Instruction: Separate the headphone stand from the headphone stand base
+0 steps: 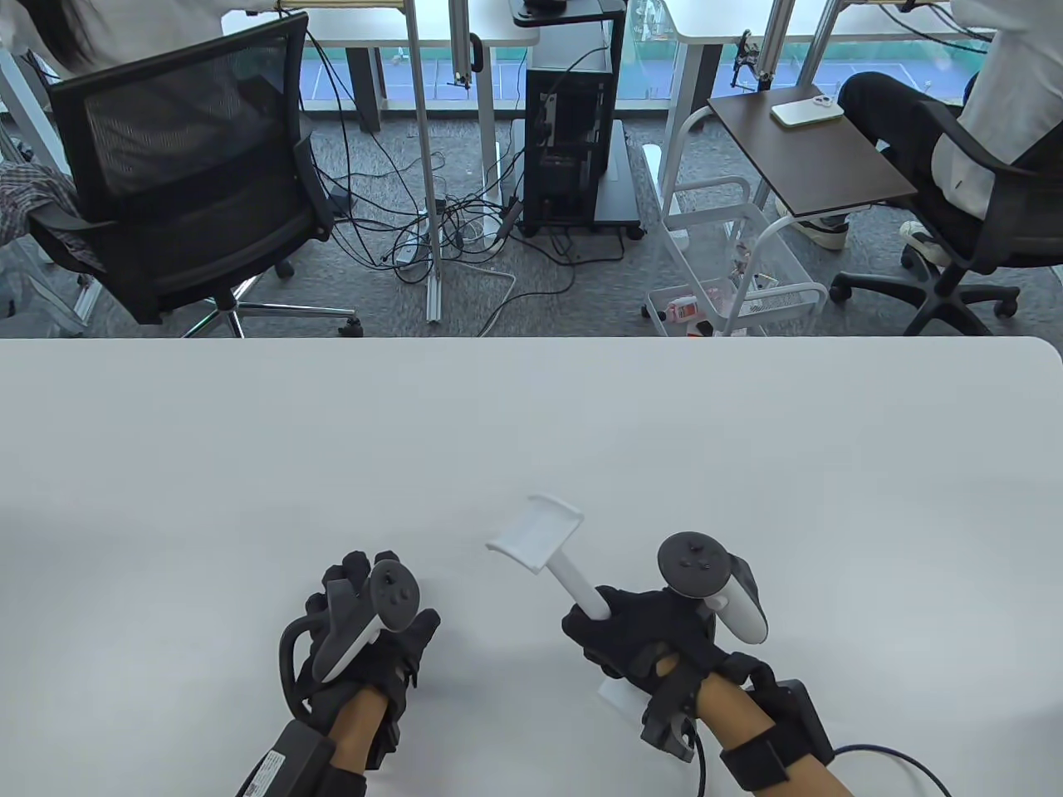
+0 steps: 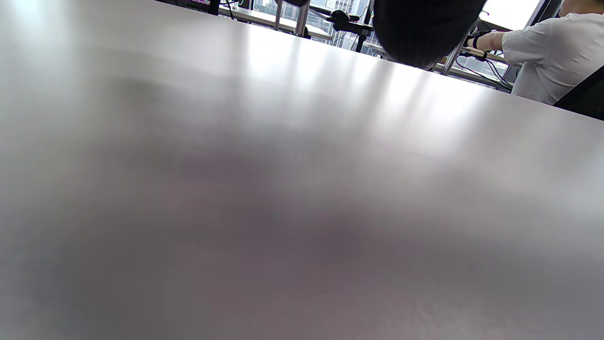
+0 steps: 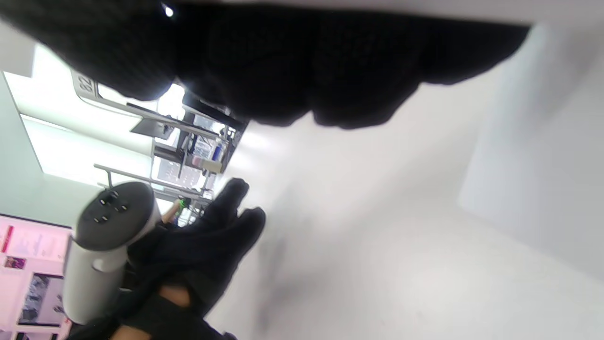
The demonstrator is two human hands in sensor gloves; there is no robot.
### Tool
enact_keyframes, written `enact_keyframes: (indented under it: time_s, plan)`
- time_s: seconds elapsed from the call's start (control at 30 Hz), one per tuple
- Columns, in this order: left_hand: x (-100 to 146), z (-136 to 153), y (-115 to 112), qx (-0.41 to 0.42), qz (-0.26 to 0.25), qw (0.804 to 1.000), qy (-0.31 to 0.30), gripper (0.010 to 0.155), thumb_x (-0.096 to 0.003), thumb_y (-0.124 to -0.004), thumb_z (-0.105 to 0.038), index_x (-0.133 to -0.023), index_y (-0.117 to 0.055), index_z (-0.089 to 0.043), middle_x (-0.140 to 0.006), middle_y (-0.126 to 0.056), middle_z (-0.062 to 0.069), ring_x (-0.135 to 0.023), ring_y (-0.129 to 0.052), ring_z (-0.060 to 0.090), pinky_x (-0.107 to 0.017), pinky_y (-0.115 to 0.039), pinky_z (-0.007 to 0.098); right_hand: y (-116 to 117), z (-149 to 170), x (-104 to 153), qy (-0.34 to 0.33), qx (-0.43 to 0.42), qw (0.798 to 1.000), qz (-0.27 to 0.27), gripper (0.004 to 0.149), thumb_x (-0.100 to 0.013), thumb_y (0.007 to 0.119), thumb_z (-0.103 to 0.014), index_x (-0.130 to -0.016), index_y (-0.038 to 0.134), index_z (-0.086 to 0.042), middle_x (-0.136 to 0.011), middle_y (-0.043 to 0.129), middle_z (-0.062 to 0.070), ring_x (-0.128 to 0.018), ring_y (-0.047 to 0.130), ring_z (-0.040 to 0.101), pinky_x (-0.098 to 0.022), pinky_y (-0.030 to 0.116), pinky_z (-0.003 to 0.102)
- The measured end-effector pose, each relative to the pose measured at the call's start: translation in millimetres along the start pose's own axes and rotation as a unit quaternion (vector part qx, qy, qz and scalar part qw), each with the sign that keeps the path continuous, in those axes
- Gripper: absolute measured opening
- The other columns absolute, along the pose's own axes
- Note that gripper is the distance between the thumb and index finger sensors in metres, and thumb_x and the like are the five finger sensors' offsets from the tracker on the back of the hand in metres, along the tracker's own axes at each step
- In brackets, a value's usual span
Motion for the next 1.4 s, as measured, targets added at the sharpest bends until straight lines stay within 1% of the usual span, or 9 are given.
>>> enact_keyframes:
  time_s: [0.23, 0.33, 0.5, 0.7, 0.83, 0.9, 1.03, 1.17, 1.4]
  plan:
    - [0.3, -1.2, -0.6, 0.001, 0.0, 1.0, 0.0, 0.088, -0.0385, -0.066, -0.067, -0.107, -0.031, -0.024, -0.113, -0.025, 0.016, -0.106, -0.035, 0.045, -0.073, -0.039, 0.063, -37.6, -7.0, 17.1, -0.05, -0.124, 0.989, 0.068, 0.037, -0.044, 0.082, -0.053, -0.072, 0.077, -0.03, -0.049, 0.095, 0.007, -0.033, 0.095, 0.028, -0.034, 0.078, 0.052]
    - [0.3, -1.9, -0.5, 0.004, -0.001, 1.0, -0.001, 0.088, -0.0385, -0.066, -0.067, -0.107, -0.031, -0.025, -0.113, -0.025, 0.016, -0.106, -0.035, 0.045, -0.073, -0.039, 0.063, -51.2, -2.6, 22.6, -0.063, -0.179, 0.978, 0.086, 0.037, -0.045, 0.082, -0.053, -0.072, 0.077, -0.03, -0.049, 0.094, 0.007, -0.033, 0.095, 0.028, -0.034, 0.078, 0.052]
    - [0.3, -3.5, -1.9, 0.003, 0.0, 1.0, -0.002, 0.088, -0.0385, -0.066, -0.067, -0.107, -0.031, -0.024, -0.113, -0.025, 0.016, -0.106, -0.035, 0.045, -0.073, -0.04, 0.063, -69.6, 12.4, 30.6, -0.08, -0.286, 0.947, 0.12, 0.037, -0.045, 0.082, -0.053, -0.072, 0.077, -0.03, -0.049, 0.094, 0.007, -0.033, 0.095, 0.028, -0.034, 0.078, 0.052]
    - [2.2, -10.6, -4.5, 0.011, 0.008, 1.0, -0.012, 0.088, -0.0386, -0.065, -0.067, -0.107, -0.031, -0.024, -0.113, -0.025, 0.016, -0.106, -0.035, 0.045, -0.073, -0.04, 0.063, -74.3, 36.6, 31.4, -0.087, -0.427, 0.89, 0.132, 0.036, -0.045, 0.082, -0.053, -0.072, 0.077, -0.03, -0.049, 0.094, 0.007, -0.033, 0.095, 0.028, -0.034, 0.078, 0.052]
    - [7.6, -23.4, -5.3, 0.054, 0.025, 0.997, -0.039, 0.088, -0.039, -0.064, -0.068, -0.107, -0.031, -0.024, -0.114, -0.028, 0.016, -0.106, -0.039, 0.045, -0.073, -0.042, 0.063, -67.4, 53.9, 26.3, -0.087, -0.531, 0.834, 0.123, 0.037, -0.045, 0.081, -0.053, -0.072, 0.076, -0.03, -0.049, 0.094, 0.006, -0.033, 0.095, 0.028, -0.034, 0.079, 0.052]
    - [12.4, -36.5, -6.7, 0.094, 0.041, 0.993, -0.067, 0.088, -0.0394, -0.064, -0.068, -0.107, -0.032, -0.023, -0.113, -0.03, 0.016, -0.106, -0.041, 0.045, -0.073, -0.044, 0.062, -59.6, 64.9, 24.1, -0.08, -0.586, 0.798, 0.116, 0.036, -0.045, 0.081, -0.054, -0.072, 0.076, -0.03, -0.05, 0.094, 0.006, -0.034, 0.095, 0.028, -0.034, 0.079, 0.051]
    - [26.0, -63.7, -5.0, 0.13, 0.056, 0.983, -0.118, 0.085, -0.0402, -0.063, -0.068, -0.107, -0.038, -0.022, -0.113, -0.037, 0.015, -0.105, -0.048, 0.044, -0.073, -0.049, 0.061, -51.9, 73.8, 20.9, -0.073, -0.627, 0.767, 0.117, 0.036, -0.045, 0.081, -0.054, -0.072, 0.076, -0.03, -0.05, 0.094, 0.006, -0.034, 0.095, 0.028, -0.034, 0.079, 0.051]
    - [46.9, -98.4, -2.6, 0.182, 0.061, 0.963, -0.187, 0.082, -0.0403, -0.063, -0.068, -0.106, -0.046, -0.021, -0.112, -0.046, 0.014, -0.103, -0.057, 0.042, -0.071, -0.055, 0.06, -45.6, 77.3, 16.5, -0.061, -0.616, 0.775, 0.126, 0.036, -0.045, 0.081, -0.054, -0.072, 0.076, -0.03, -0.05, 0.094, 0.006, -0.034, 0.095, 0.027, -0.034, 0.079, 0.051]
    - [79.7, -148.6, -8.3, 0.285, 0.12, 0.904, -0.297, 0.081, -0.0402, -0.062, -0.069, -0.105, -0.049, -0.023, -0.112, -0.052, 0.011, -0.103, -0.062, 0.04, -0.071, -0.057, 0.059, -23.9, 70.7, 6.0, -0.05, -0.607, 0.786, 0.11, 0.036, -0.045, 0.081, -0.054, -0.073, 0.076, -0.03, -0.05, 0.094, 0.006, -0.034, 0.095, 0.028, -0.034, 0.079, 0.051]
Point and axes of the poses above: the tracker on the back of each hand, its own z axis roughly to the little-finger side, its own x axis roughly from the fingertips to the wrist, y = z × x, the point moved 5 cm from there along -x, roughly from the wrist to the fingertips
